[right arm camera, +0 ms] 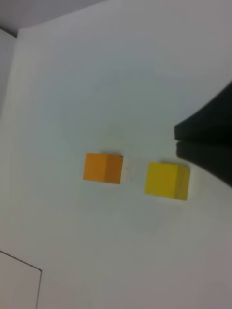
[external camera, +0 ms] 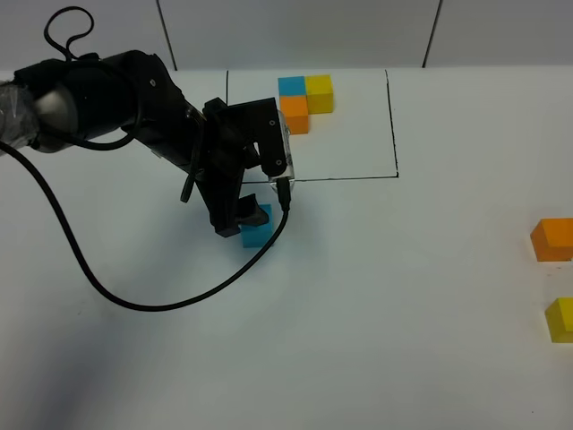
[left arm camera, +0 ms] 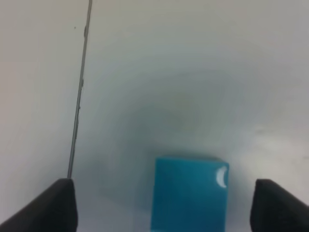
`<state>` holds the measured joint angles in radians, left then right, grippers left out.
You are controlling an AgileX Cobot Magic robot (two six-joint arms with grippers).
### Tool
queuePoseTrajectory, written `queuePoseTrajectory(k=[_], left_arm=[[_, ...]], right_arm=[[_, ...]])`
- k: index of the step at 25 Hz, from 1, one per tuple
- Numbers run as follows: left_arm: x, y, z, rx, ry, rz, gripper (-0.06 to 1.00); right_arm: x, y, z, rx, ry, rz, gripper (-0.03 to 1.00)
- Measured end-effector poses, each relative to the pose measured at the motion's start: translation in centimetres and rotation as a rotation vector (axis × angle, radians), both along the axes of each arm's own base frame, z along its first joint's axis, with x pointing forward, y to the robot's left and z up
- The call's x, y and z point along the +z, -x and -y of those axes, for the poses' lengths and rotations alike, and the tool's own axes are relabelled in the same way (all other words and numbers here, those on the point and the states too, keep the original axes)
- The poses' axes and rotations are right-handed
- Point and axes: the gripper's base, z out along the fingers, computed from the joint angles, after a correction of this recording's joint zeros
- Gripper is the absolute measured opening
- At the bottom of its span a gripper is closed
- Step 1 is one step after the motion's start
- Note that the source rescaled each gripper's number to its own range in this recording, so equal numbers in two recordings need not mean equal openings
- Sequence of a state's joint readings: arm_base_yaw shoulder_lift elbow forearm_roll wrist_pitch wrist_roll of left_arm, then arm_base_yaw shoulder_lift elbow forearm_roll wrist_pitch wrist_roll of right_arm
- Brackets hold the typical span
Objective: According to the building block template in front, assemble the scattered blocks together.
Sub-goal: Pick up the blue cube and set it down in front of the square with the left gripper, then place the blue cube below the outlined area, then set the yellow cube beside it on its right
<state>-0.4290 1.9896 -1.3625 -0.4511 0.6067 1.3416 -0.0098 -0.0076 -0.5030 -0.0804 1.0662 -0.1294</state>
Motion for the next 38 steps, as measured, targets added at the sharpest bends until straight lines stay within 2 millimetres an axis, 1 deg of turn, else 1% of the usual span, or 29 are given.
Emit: queuePoseTrajectory(k=[1,2,4,5,6,7,9,11,14,20,22,24,27,31,35,38], left_arm=[[0.1,0.1,0.0,-0.005,-0.004,-0.003,0.74],[0.1,0.1,-0.1,-0.011,-0.01,-0.007,0.64],[0.0,0.3,-0.1,-0.021,-0.019,-0.021,0.41],[0.0,0.4,-0.2,-0.019,-0.02,-0.03,0.26],[0.0,0.4,-0.2,-0.008,-0.019,-0.039,0.15],[0.0,0.4,-0.2,0.007,-0.016,-0.047,0.09],[0.0,0.4,-0.2,0.075,-0.003,-0.078,0.04],[0.0,0.4,-0.2,0.18,0.018,-0.124,0.01],[0.0,0.4,-0.2,0.425,0.065,-0.23,0.01],[0.0,0.5,-0.1,1.067,0.185,-0.5,0.0],[-0.1,0.5,0.2,1.18,0.199,-0.513,0.0],[0.0,0.4,0.6,1.24,0.225,-0.499,0.0],[0.0,0.2,0.8,1.255,0.248,-0.465,0.0],[0.0,0.0,0.5,1.254,0.233,-0.421,0.0],[1.1,0.0,-0.2,1.267,0.226,-0.359,0.0],[2.2,-0.2,-1.4,1.285,0.22,-0.337,0.0]], right_arm=[[0.0,0.0,0.0,0.0,0.0,0.0,0.0],[0.0,0.0,0.0,0.0,0.0,0.0,0.0],[0.0,0.0,0.0,0.0,0.0,0.0,0.0],[0.0,0.0,0.0,0.0,0.0,0.0,0.0],[0.0,0.0,0.0,0.0,0.0,0.0,0.0],[0.0,0.0,0.0,0.0,0.0,0.0,0.0],[0.0,0.0,0.0,0.0,0.0,0.0,0.0],[0.0,0.0,0.0,0.0,0.0,0.0,0.0],[0.0,0.0,0.0,0.0,0.0,0.0,0.0],[0.0,0.0,0.0,0.0,0.0,0.0,0.0],[0.0,0.0,0.0,0.0,0.0,0.0,0.0],[0.0,0.0,0.0,0.0,0.0,0.0,0.0],[0.0,0.0,0.0,0.0,0.0,0.0,0.0],[0.0,0.0,0.0,0.0,0.0,0.0,0.0],[0.0,0.0,0.0,0.0,0.0,0.0,0.0],[0.0,0.0,0.0,0.0,0.0,0.0,0.0]])
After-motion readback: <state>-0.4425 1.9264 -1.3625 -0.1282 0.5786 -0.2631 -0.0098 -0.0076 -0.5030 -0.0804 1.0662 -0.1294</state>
